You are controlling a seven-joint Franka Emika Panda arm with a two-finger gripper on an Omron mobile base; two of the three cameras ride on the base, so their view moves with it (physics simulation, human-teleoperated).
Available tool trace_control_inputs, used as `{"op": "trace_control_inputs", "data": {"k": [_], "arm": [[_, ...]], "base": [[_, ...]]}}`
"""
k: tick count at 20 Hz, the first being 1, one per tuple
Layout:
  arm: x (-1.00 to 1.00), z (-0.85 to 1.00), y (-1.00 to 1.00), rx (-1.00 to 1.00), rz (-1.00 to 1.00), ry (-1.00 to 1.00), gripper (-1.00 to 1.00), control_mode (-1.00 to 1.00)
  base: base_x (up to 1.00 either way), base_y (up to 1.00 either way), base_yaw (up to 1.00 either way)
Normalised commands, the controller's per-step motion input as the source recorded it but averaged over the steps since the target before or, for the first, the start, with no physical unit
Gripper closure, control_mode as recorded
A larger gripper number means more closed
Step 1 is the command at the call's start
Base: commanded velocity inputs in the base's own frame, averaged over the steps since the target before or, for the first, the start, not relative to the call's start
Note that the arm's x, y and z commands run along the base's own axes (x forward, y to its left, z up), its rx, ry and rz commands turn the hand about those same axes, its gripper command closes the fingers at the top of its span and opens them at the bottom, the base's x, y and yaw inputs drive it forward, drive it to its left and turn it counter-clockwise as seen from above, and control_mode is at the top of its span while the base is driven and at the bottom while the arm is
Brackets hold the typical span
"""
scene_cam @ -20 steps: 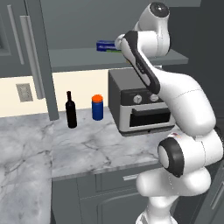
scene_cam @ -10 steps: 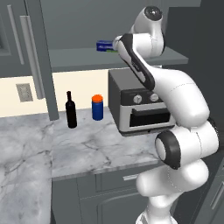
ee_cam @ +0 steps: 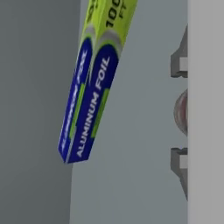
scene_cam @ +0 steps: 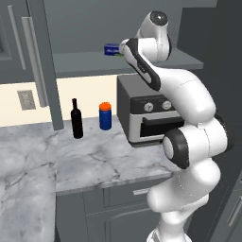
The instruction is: Pick the bar and canned food from the counter and place them in the cabinets closest to them.
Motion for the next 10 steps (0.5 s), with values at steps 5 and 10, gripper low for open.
{"op": "trace_control_inputs", "data": {"k": [5, 10], "arm": [[0.55, 0.00, 0.00, 0.00, 0.00, 0.00, 1.00, -1.00], [0.50, -0.01, 0.00, 0.00, 0.00, 0.00, 1.00, -1.00]], "base": [[0.00, 0.00, 0.00], [0.00, 0.00, 0.00]]}}
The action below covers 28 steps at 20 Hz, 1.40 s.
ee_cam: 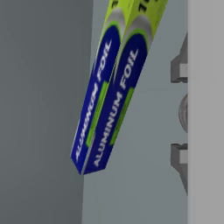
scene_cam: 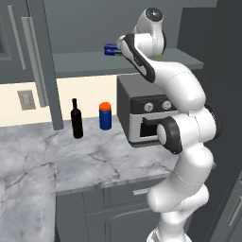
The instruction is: Pick the bar and canned food from the counter and place them in the cabinets closest to them.
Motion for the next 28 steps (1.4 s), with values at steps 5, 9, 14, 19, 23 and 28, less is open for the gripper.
{"op": "trace_control_inputs", "data": {"k": [5, 9, 14, 19, 23, 28], "arm": [[0.37, -0.21, 0.00, 0.00, 0.00, 0.00, 1.00, -1.00], [0.09, -0.36, 0.00, 0.00, 0.00, 0.00, 1.00, -1.00], [0.00, -0.49, 0.00, 0.00, 0.00, 0.00, 1.00, -1.00], [0.00, -0.23, 0.00, 0.00, 0.00, 0.00, 1.00, -1.00], [0.00, 0.00, 0.00, 0.00, 0.00, 0.00, 1.00, -1.00], [0.00, 0.00, 0.00, 0.00, 0.00, 0.00, -1.00, -1.00]], "base": [[0.00, 0.00, 0.00], [0.00, 0.00, 0.00], [0.00, 0.00, 0.00], [0.00, 0.00, 0.00], [0.00, 0.00, 0.00], [0.00, 0.00, 0.00]]}}
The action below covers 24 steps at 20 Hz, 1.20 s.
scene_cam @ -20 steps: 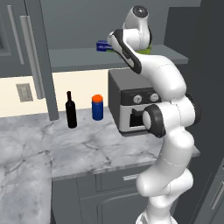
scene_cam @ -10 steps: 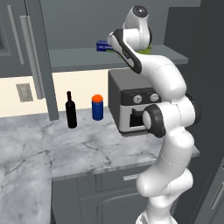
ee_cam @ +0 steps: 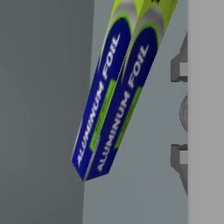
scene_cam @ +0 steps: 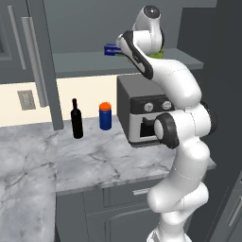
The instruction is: Pick the bar and canned food from the counter and place them in the cabinets closest to them.
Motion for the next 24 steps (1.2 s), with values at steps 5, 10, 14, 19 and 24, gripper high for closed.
{"op": "trace_control_inputs", "data": {"k": [5, 10, 14, 19, 24], "arm": [[0.01, -0.01, 0.00, 0.00, 0.00, -0.02, -1.00, -1.00], [0.00, -0.04, -0.03, 0.00, 0.00, -0.02, -1.00, -1.00], [-0.01, 0.16, -0.02, 0.00, 0.00, -0.03, -1.00, -1.00], [-0.13, 0.35, -0.02, 0.00, 0.00, -0.09, -1.00, -1.00], [-0.65, 0.27, -0.09, 0.01, 0.00, -0.06, -1.00, -1.00]], "base": [[0.00, 0.00, 0.00], [0.00, 0.00, 0.00], [0.00, 0.00, 0.00], [0.00, 0.00, 0.00], [0.00, 0.00, 0.00]]}}
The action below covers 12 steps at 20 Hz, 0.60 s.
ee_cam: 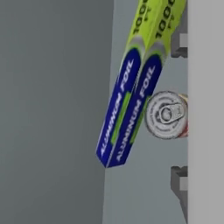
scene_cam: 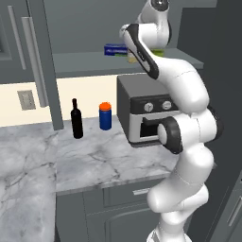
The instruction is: Pick the bar and canned food from the counter and place them in the cabinets closest to them.
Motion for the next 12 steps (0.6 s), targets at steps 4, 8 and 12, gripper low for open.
{"op": "trace_control_inputs", "data": {"k": [4, 8, 12], "arm": [[-0.97, -0.41, -0.22, 0.00, 0.01, 0.00, -1.00, -1.00], [-1.00, -0.74, -0.26, 0.00, 0.01, 0.00, -1.00, -1.00], [-1.00, -0.42, -0.28, 0.00, 0.00, 0.00, -1.00, -1.00]], "base": [[0.00, 0.00, 0.00], [0.00, 0.00, 0.00], [0.00, 0.00, 0.00]]}}
